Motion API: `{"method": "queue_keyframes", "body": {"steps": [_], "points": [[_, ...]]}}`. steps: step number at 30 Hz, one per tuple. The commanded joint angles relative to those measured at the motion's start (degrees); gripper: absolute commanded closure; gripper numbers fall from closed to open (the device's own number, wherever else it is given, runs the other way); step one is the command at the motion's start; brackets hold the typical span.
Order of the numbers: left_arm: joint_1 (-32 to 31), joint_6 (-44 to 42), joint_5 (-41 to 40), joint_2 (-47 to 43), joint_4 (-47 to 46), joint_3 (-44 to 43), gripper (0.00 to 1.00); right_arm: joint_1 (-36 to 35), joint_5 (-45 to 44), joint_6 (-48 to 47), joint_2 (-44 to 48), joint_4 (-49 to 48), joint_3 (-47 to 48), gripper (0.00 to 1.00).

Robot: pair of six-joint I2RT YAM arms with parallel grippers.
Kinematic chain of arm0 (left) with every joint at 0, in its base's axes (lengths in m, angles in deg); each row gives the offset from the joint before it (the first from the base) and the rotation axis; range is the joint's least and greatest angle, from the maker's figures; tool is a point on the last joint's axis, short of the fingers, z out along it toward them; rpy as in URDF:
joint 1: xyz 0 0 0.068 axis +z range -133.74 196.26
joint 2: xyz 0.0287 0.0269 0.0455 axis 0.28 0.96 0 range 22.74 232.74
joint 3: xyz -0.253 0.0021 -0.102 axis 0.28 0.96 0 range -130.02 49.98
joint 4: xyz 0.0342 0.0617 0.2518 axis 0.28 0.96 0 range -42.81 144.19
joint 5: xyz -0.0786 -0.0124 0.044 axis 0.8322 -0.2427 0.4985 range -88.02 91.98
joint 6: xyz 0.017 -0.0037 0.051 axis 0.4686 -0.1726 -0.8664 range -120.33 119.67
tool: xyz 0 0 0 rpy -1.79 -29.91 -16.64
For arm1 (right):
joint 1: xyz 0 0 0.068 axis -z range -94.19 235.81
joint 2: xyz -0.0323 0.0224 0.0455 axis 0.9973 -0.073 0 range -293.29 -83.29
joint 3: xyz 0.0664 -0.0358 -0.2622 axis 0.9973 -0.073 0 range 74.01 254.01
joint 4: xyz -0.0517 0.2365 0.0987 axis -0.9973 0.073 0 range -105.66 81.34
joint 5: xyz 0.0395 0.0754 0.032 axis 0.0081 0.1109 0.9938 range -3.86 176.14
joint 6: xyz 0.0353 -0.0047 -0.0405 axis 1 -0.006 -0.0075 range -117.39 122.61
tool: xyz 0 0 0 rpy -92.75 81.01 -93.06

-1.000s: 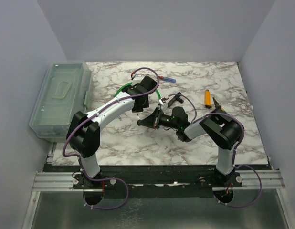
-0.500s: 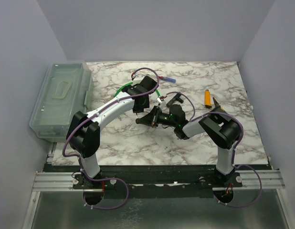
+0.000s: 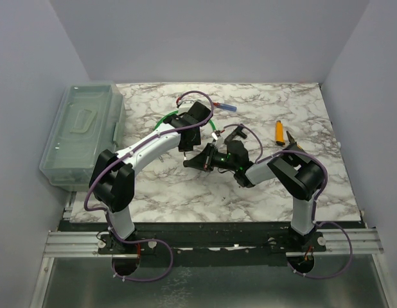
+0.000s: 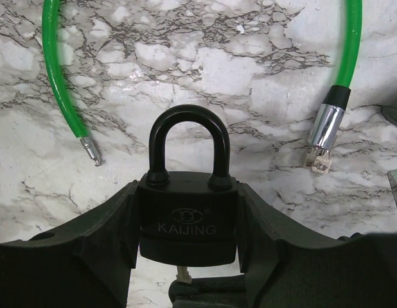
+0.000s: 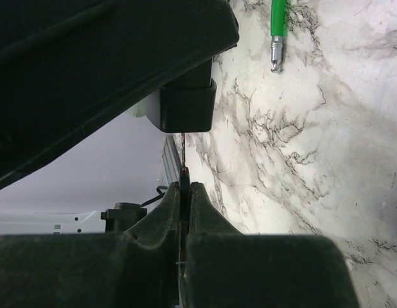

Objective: Unlock with the key

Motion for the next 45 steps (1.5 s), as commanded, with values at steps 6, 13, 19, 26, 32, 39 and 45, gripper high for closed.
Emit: {"method": "queue_keyframes", "body": {"steps": [6, 13, 19, 26, 32, 39, 45], "points": [[0.1, -0.25, 0.38, -2.27, -1.62, -1.49, 1.0, -0.51, -2.67, -2.64, 2.35, 2.85, 0.5, 1.0], [0.07, -0.68, -0.67, -2.36, -1.59, -1.4, 1.0, -0.48, -2.86, -3.07, 3.13, 3.01, 0.38, 1.0], [0.08, -0.93, -0.84, -2.08, -1.58, -1.41, 1.0, -0.49, -1.79, -3.13, 3.8, 1.62, -0.19, 1.0], [0.03, -0.95, -0.18, -2.09, -1.66, -1.32, 1.0, -0.47, -2.64, -3.09, 4.24, 0.98, -0.52, 1.0], [0.04, -0.95, -0.07, -2.11, -1.67, -1.32, 1.0, -0.47, -3.13, -3.09, 3.32, 1.15, 0.53, 1.0], [0.05, -1.04, 0.11, -2.3, -1.78, -1.32, 1.0, -0.5, -2.62, -2.43, 1.66, 1.29, 1.47, 1.0], [0.07, -1.04, -0.02, -2.69, -1.75, -1.25, 1.0, -0.44, -2.59, -2.41, 0.81, 1.4, 1.72, 1.0]]}}
